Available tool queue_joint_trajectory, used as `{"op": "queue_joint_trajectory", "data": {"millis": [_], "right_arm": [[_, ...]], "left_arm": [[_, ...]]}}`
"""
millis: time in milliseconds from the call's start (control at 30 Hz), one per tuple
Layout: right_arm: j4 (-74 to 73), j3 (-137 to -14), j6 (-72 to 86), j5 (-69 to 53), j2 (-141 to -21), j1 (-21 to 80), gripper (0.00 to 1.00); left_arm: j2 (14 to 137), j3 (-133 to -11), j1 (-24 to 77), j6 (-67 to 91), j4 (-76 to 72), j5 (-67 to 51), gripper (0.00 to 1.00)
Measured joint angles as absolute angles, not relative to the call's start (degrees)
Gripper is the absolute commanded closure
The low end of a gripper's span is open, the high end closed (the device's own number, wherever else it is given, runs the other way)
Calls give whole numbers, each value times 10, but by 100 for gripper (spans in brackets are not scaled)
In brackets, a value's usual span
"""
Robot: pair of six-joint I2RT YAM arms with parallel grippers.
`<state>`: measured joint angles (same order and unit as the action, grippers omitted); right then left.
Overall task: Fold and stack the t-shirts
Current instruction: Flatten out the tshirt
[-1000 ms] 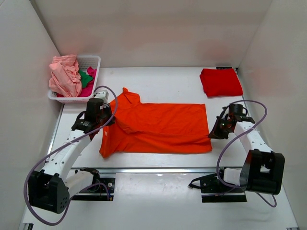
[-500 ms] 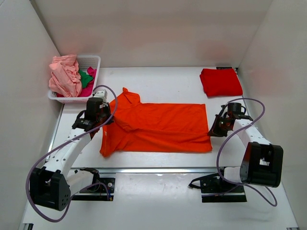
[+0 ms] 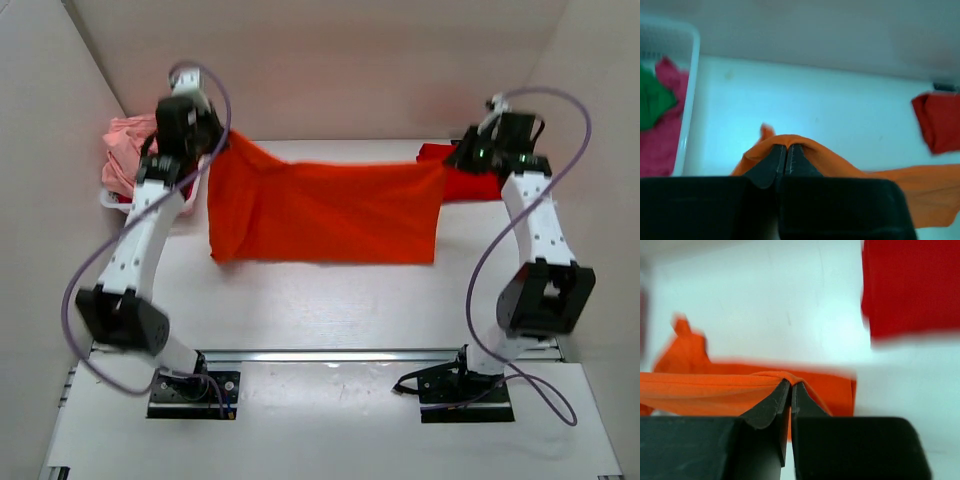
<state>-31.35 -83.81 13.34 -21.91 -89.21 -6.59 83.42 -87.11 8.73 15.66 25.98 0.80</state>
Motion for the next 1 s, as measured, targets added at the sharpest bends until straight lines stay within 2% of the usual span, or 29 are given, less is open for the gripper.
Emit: {"op": "queue_joint_trajectory", "data": {"millis": [167, 233, 267, 500, 833, 933, 1000], "right_arm": [[-295, -1234, 168, -237, -1081, -61, 100], [-276, -1324, 193, -257, -1114, -70, 100], [-262, -1333, 204, -269, -1110, -79, 100], [-162, -1120, 250, -314, -959, -141, 100], [-136, -750, 202, -315, -827, -139, 100], [-165, -667, 183, -314, -795, -139, 100], [-193, -656, 174, -314, -776, -138, 100]], "left_arm": [[1092, -1317, 74, 164, 275, -6, 100], [1112, -1360, 63, 179, 249, -19, 100], [1103, -1357, 55, 183, 249, -24, 100], [954, -1258, 51, 161, 221, -31, 100], [674, -835, 127, 127, 173, 6, 100], [602, -712, 137, 134, 205, 8, 100], [566, -682, 131, 135, 244, 10, 100]]}}
